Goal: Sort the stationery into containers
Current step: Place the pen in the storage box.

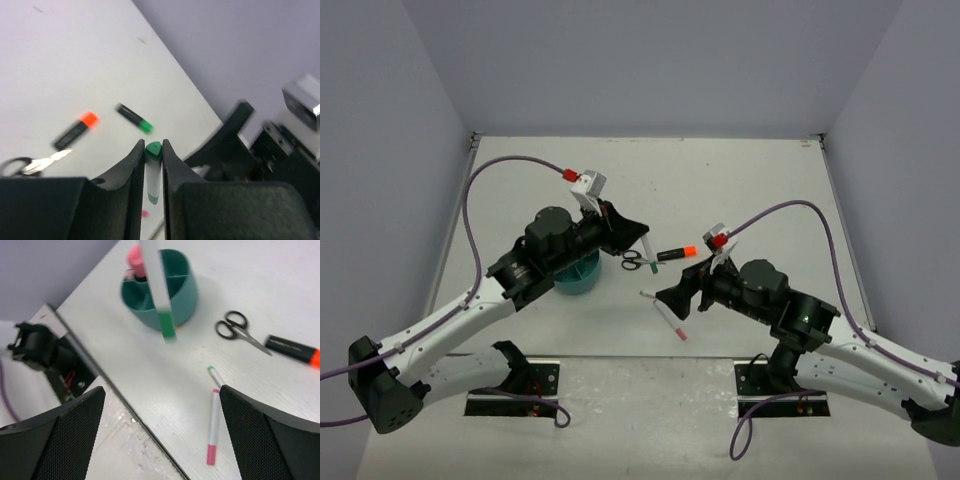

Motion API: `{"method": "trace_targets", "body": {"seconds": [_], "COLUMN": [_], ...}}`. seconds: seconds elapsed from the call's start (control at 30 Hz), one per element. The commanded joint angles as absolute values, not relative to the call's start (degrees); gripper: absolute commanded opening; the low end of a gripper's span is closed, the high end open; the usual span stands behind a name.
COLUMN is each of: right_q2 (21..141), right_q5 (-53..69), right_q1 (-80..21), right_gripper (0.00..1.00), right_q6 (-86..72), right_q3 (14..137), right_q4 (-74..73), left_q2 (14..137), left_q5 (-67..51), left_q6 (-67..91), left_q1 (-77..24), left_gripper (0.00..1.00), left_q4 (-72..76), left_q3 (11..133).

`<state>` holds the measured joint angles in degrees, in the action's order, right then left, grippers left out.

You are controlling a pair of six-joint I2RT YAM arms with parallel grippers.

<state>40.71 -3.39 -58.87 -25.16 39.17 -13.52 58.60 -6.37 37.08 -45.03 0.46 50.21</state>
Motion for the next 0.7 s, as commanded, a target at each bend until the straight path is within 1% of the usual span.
{"method": "trace_targets", "body": {"seconds": [0.0, 0.1, 0.23, 0.3, 0.37, 0.4, 0.47, 0.57, 0.67], "right_q2": [35.34, 31.22, 26.37, 23.26, 23.21, 19.72, 15.09, 10.35, 9.57], "right_q5": [-20.73, -18.06, -14.07, -12.60, -11.58, -9.35, -7.31, -6.45, -7.18], "right_q1": [-58.96, -58.94, -58.97, -58.97, -58.97, -58.90, -58.89, -58.97, -58.97], "right_gripper": [0.99, 0.99, 0.99, 0.99, 0.99, 0.99, 0.99, 0.99, 0.99], "right_q6": [-33.06, -33.84, -35.32, -35.59, -35.60, -35.91, -37.11, -39.02, -39.80], "right_q3": [36.39, 32.76, 30.23, 28.77, 28.74, 26.34, 24.44, 21.00, 19.48], "right_q4": [-19.72, -19.08, -18.72, -18.72, -18.72, -18.33, -17.78, -17.19, -16.46], "left_q2": [59.52, 65.31, 69.87, 70.91, 71.26, 71.59, 72.63, 73.97, 73.41], "left_q5": [30.92, 47.16, 56.06, 58.40, 58.45, 59.53, 55.93, 54.76, 55.42], "left_q6": [28.74, 26.15, 23.04, 23.11, 23.03, 22.41, 23.49, 24.59, 28.56], "left_q1": [-44.82, -43.64, -41.93, -41.15, -40.72, -39.77, -36.89, -35.84, -35.86], "left_gripper": [0.00, 0.00, 0.00, 0.00, 0.00, 0.00, 0.00, 0.00, 0.00], "left_q4": [-15.29, -15.63, -12.23, -11.53, -10.77, -5.92, -3.61, -5.18, -7.59], "left_q3": [57.07, 61.00, 62.66, 61.89, 61.30, 57.70, 55.72, 55.68, 53.70]}}
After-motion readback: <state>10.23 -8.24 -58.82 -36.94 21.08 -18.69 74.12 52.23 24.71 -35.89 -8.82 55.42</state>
